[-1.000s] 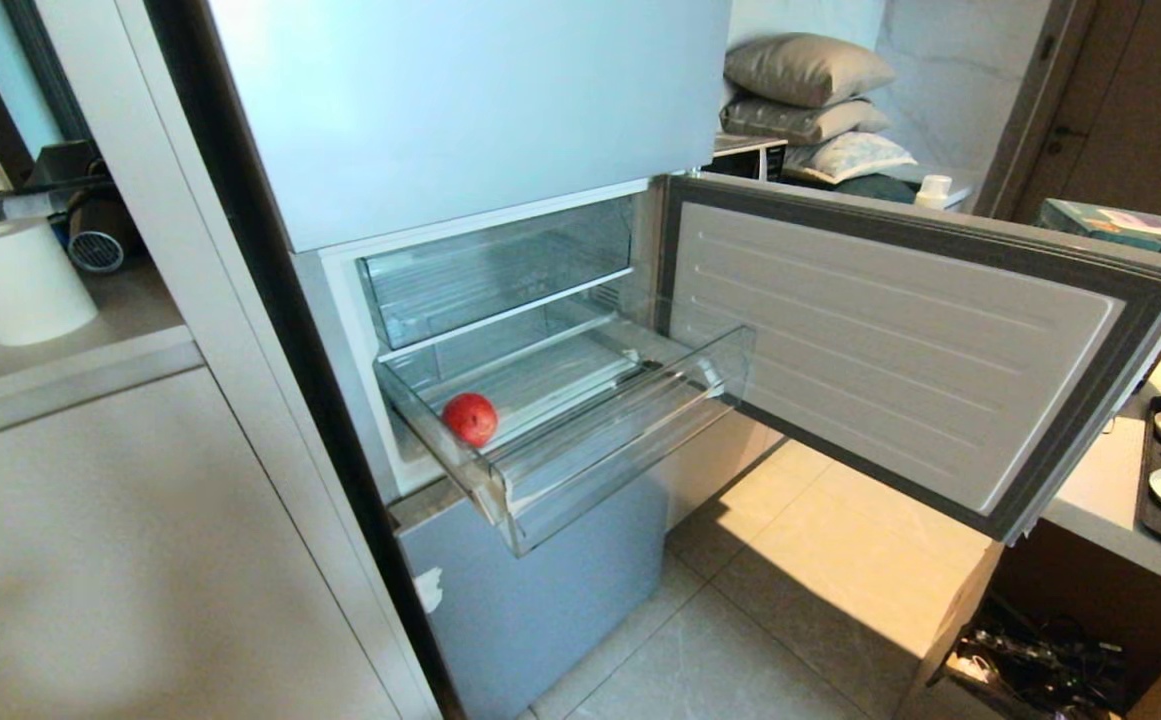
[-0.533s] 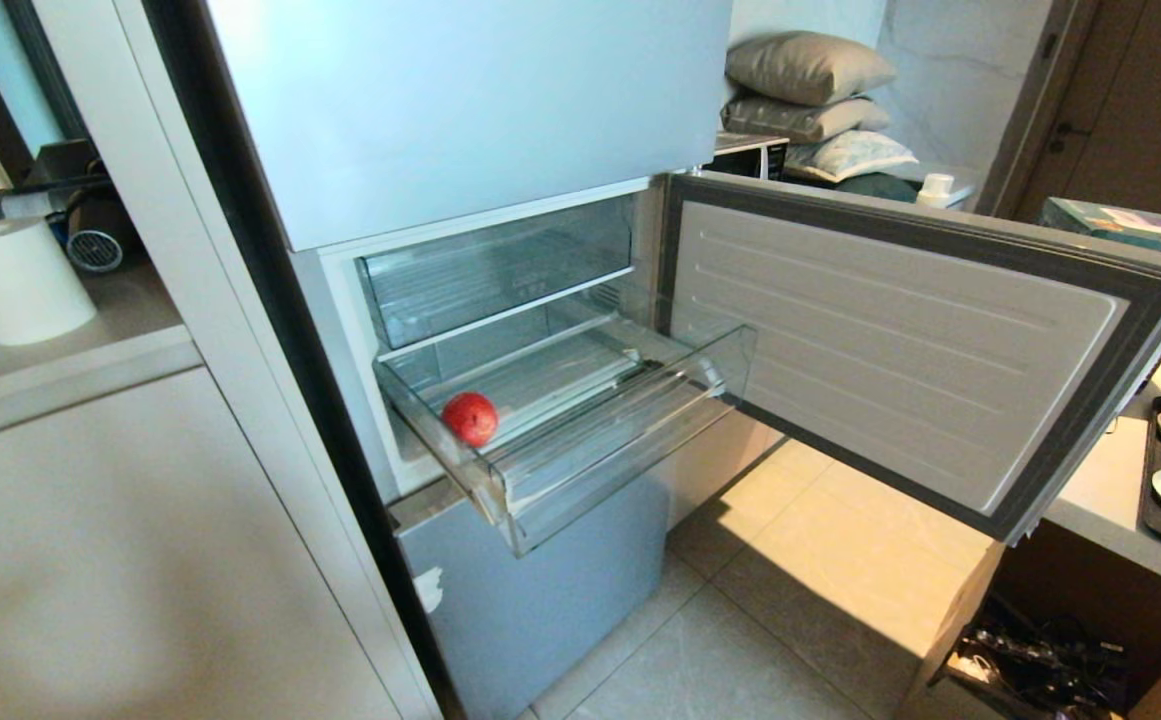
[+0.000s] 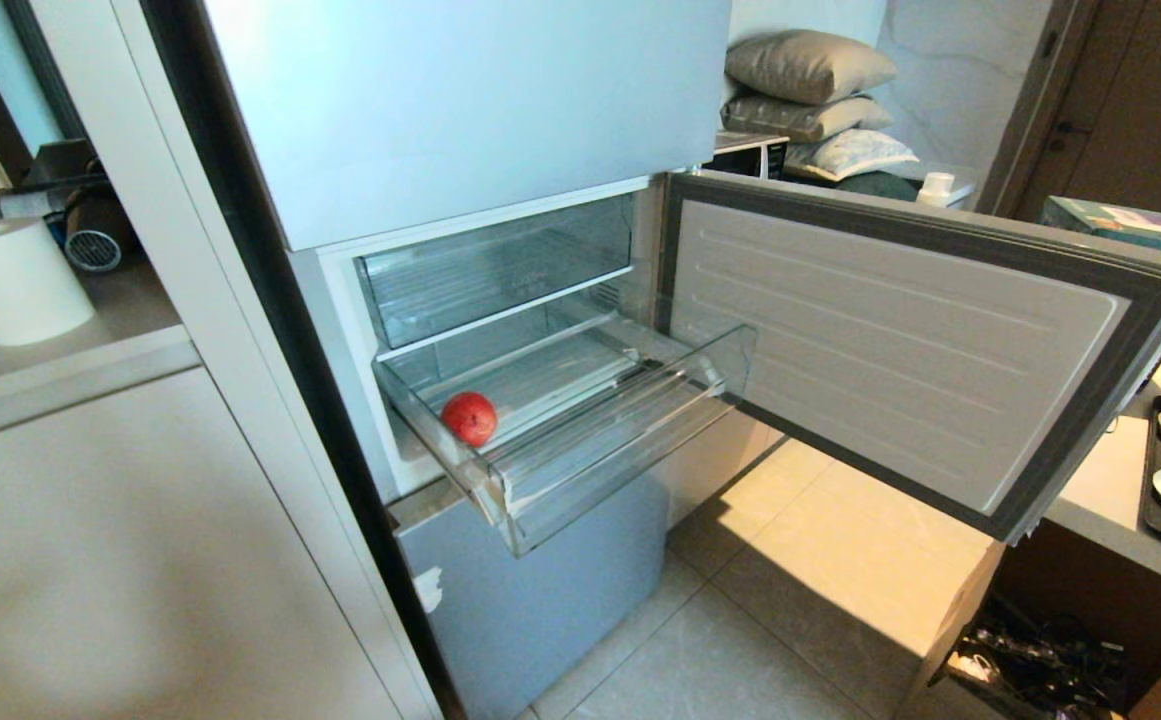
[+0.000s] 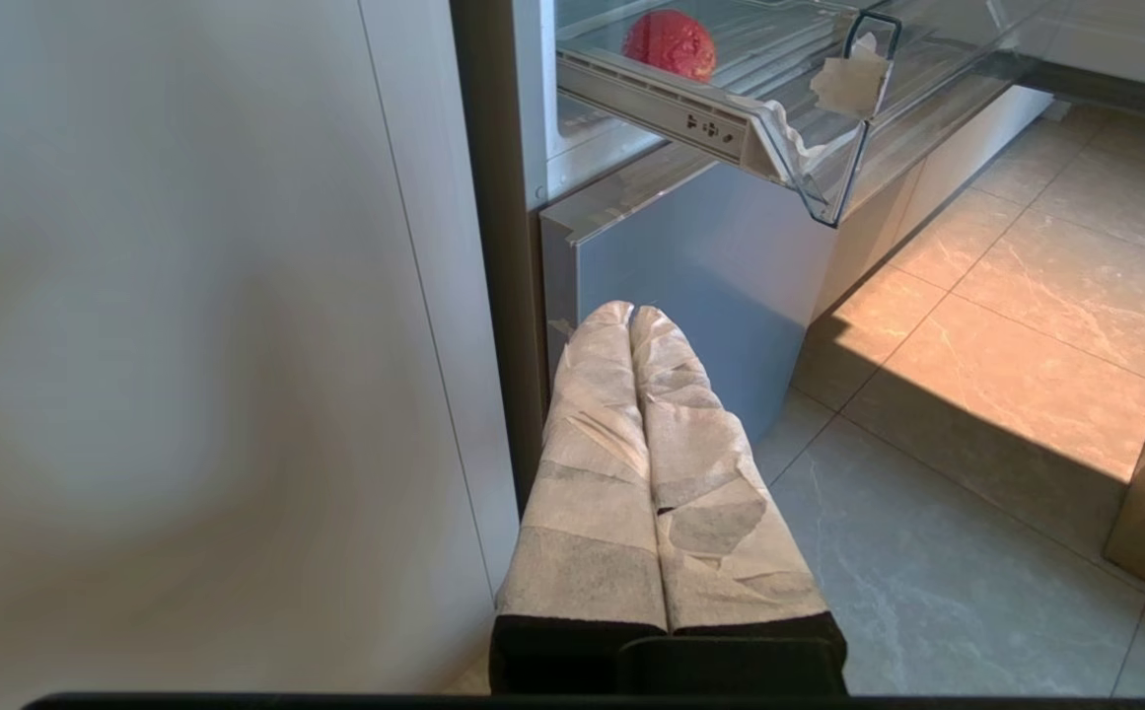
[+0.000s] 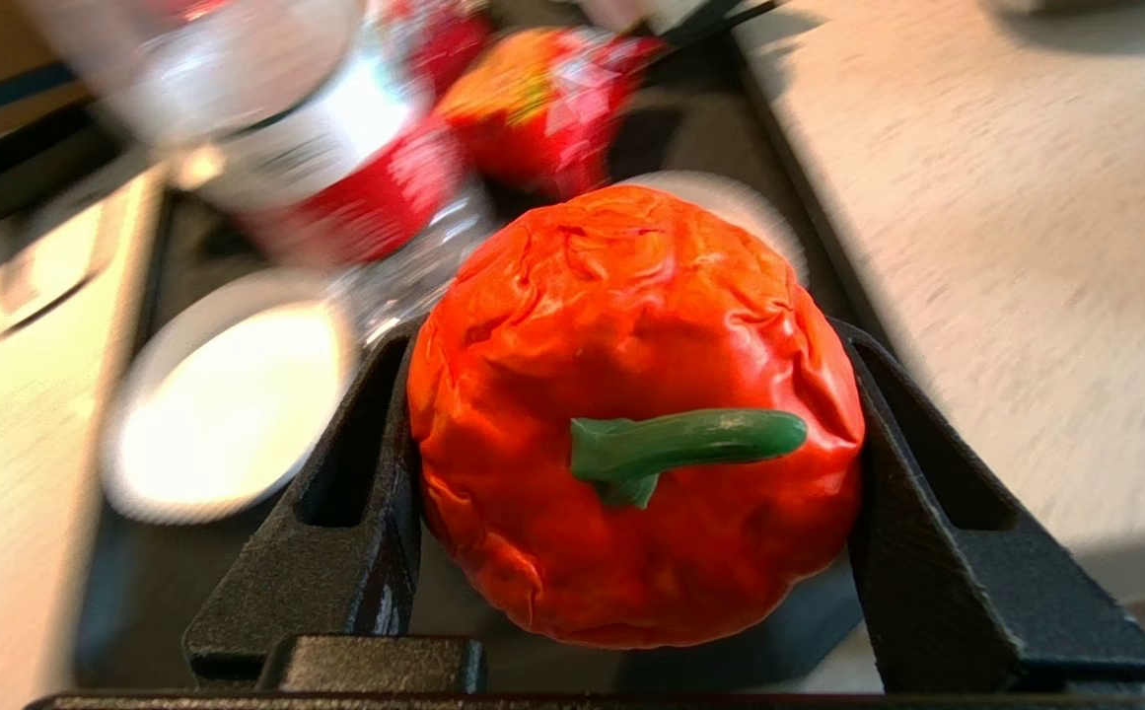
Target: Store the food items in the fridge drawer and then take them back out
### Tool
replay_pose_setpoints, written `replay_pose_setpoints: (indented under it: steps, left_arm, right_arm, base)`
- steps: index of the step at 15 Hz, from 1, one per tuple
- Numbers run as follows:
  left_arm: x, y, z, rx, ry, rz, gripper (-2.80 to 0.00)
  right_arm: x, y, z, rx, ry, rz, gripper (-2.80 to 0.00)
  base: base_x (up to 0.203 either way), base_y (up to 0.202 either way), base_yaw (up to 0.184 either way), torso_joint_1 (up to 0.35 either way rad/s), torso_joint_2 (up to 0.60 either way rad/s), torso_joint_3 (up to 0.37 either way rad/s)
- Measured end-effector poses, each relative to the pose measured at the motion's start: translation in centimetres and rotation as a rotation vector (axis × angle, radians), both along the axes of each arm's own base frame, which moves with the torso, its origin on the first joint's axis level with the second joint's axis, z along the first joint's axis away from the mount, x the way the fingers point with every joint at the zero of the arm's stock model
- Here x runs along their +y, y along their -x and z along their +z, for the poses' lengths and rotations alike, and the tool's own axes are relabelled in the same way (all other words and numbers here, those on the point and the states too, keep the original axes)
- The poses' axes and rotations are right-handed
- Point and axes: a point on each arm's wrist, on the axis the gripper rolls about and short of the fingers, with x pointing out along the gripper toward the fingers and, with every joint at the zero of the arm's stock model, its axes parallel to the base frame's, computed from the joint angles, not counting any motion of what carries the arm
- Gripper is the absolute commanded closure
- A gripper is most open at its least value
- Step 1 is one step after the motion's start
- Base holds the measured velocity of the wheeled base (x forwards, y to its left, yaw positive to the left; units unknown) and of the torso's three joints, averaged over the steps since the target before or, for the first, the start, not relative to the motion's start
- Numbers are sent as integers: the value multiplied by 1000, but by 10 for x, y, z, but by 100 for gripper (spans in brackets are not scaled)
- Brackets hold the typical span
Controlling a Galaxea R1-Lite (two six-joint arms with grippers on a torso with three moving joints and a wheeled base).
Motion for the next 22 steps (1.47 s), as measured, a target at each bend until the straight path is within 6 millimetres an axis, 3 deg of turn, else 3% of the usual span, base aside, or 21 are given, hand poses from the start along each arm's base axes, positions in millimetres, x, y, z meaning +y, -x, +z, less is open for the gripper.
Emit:
replay_pose_setpoints:
  steps: [4, 9, 17, 18, 22]
  left_arm:
    - [0, 0, 0, 0, 0, 0, 0]
    - [0, 0, 0, 0, 0, 0, 0]
    - [0, 0, 0, 0, 0, 1, 0]
    - [0, 0, 0, 0, 0, 0, 0]
    - [0, 0, 0, 0, 0, 0, 0]
  right_arm:
    - [-32, -7, -19, -32, -10, -24, 0]
    - [-58, -21, -32, -73, 0, -31, 0]
    - [-66, -35, -56, -65, -25, -7, 0]
    - [-66, -37, -57, -64, -27, -3, -280]
    - [-63, -46, -57, -67, -22, 14, -280]
  base:
    - [0, 0, 0, 0, 0, 0]
    - [0, 0, 0, 0, 0, 0]
    - [0, 0, 0, 0, 0, 0]
    - [0, 0, 0, 0, 0, 0]
    - [0, 0, 0, 0, 0, 0]
